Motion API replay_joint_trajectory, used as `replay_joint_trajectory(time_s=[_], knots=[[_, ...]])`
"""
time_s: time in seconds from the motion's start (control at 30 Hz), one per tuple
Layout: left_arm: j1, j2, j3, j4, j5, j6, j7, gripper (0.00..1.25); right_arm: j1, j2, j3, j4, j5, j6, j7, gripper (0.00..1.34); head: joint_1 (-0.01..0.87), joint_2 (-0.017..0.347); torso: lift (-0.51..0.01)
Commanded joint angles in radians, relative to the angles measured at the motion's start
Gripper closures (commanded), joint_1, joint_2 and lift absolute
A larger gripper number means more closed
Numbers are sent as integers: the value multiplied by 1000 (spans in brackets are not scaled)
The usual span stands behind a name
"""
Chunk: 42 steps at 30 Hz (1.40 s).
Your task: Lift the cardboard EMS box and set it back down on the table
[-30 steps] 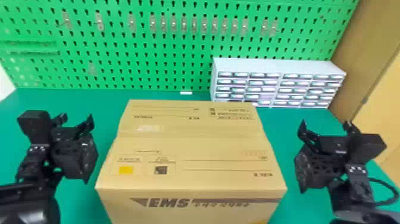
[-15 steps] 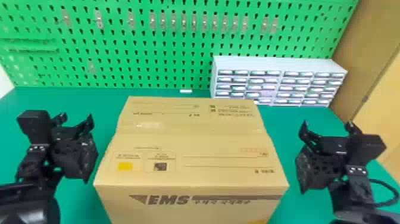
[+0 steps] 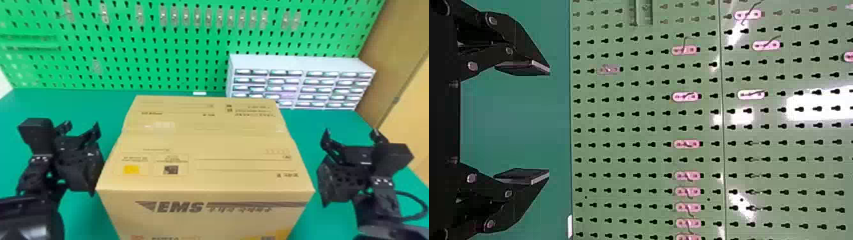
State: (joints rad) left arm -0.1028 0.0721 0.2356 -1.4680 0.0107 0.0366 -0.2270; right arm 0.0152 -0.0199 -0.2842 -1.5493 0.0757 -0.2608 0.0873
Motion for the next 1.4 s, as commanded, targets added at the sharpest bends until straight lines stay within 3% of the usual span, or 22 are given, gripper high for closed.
replay_joint_trajectory(time_s=[0.0,0.9,1.37], knots=[[0,0,1,0,0,0,0,512,-1,0,-1,0,3,2,0,78,678,-14,-51],[0,0,1,0,-2,-1,0,512,-1,-3,2,-3,1,9,0,78,678,-14,-102],[-3,0,-2,0,-2,0,0,512,0,2,-13,-3,32,-17,0,78,678,-14,-96]])
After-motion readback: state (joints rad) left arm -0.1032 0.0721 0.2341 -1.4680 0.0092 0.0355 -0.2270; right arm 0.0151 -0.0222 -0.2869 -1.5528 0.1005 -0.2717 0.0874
